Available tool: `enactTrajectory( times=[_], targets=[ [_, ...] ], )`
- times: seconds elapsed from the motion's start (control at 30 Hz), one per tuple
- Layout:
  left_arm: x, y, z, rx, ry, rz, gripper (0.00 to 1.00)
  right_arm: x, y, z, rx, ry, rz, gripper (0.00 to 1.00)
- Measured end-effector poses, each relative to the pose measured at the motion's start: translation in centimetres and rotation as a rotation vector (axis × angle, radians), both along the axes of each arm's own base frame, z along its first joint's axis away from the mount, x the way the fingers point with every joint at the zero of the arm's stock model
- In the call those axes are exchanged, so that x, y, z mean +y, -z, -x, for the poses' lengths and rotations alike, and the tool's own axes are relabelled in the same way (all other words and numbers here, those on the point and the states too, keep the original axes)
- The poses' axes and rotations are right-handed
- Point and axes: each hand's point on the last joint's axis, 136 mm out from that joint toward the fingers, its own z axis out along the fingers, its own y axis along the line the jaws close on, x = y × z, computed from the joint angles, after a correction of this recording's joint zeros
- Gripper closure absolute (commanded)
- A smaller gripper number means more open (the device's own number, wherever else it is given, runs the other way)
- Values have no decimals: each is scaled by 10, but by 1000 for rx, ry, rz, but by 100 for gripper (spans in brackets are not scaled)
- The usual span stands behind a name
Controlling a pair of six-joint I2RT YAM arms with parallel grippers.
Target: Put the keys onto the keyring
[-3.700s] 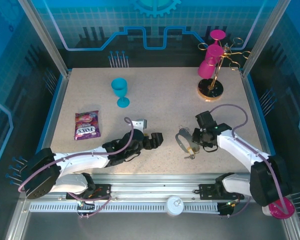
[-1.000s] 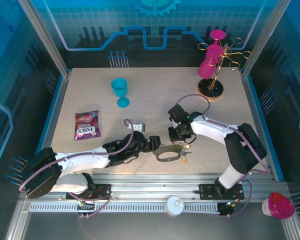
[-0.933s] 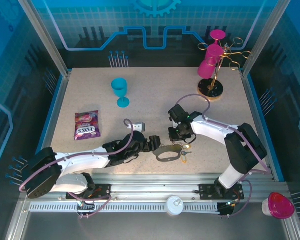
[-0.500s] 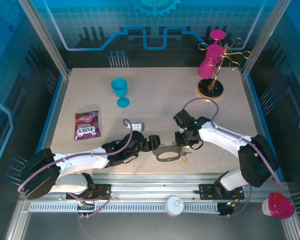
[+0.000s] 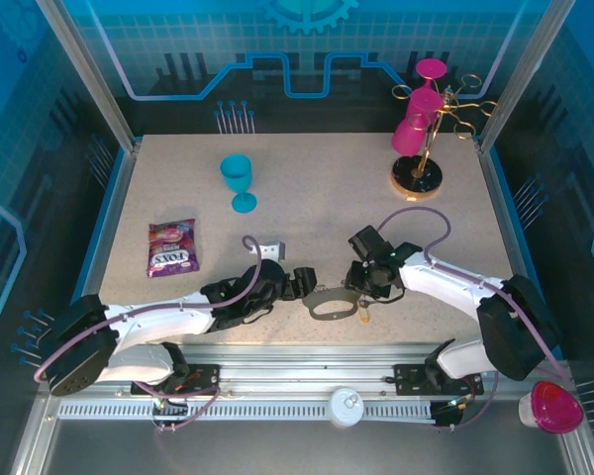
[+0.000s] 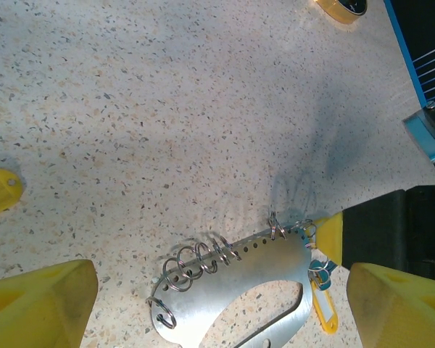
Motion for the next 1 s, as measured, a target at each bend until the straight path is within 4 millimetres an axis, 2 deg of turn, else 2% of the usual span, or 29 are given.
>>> enactTrajectory(
  times=[0.47, 1.0],
  targets=[
    [6, 3, 3, 0, -7, -4, 11, 2, 13, -6, 43, 128, -8, 65],
    [12, 2, 4, -12, -20, -3, 11, 22, 13, -38, 14, 127, -11, 67]
  ],
)
